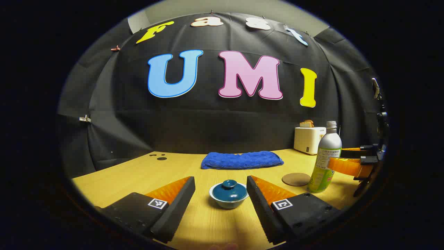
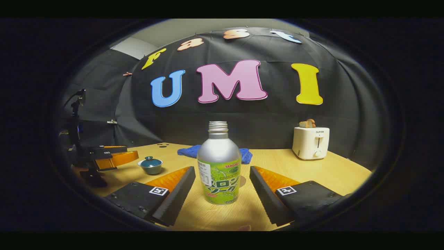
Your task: Open the teacup lid with one hand, grasp the water bottle and pour water into the teacup with the other hand; after pouring, place the water bottle on the coaster and then close the teacup lid.
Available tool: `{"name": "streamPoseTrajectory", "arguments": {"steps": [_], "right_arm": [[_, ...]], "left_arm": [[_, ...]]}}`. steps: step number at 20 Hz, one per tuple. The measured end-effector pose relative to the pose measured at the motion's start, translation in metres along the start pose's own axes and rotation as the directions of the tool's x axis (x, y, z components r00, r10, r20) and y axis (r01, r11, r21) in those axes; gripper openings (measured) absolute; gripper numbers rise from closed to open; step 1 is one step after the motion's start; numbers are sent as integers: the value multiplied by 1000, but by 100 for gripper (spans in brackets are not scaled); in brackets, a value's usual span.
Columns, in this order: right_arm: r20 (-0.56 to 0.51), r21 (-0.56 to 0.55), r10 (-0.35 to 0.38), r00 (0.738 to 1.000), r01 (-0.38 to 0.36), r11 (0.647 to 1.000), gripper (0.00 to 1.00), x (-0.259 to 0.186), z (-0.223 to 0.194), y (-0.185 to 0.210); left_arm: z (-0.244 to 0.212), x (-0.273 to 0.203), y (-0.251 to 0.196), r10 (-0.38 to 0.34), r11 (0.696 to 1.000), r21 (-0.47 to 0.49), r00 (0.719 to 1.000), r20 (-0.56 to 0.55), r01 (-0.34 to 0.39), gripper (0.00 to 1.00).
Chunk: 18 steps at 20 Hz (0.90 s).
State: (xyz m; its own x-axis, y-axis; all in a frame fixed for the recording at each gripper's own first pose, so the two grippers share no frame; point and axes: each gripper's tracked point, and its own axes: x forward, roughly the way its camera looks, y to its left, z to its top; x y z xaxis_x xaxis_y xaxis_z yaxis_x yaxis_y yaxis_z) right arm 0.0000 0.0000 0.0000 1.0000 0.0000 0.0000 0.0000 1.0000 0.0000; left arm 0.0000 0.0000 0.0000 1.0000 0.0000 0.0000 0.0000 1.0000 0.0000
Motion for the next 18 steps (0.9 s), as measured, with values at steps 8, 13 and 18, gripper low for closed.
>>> {"name": "streamPoseTrajectory", "arguments": {"steps": [8, 13, 18], "right_arm": [[-1, 0, 1, 1000, -1, 1000, 96, -1, 1, 0], [-1, 1, 1, 1000, -1, 1000, 97, 0, 1, 0], [-1, 1, 2, 1000, -2, 1000, 97, -1, 1, 0]], "left_arm": [[-1, 16, -9, -32, 999, 3, 1000, -1, 32, 95], [-3, 25, -10, -36, 999, 5, 999, -13, 36, 94], [-19, 45, -15, -56, 997, 44, 991, -125, 62, 88]]}}
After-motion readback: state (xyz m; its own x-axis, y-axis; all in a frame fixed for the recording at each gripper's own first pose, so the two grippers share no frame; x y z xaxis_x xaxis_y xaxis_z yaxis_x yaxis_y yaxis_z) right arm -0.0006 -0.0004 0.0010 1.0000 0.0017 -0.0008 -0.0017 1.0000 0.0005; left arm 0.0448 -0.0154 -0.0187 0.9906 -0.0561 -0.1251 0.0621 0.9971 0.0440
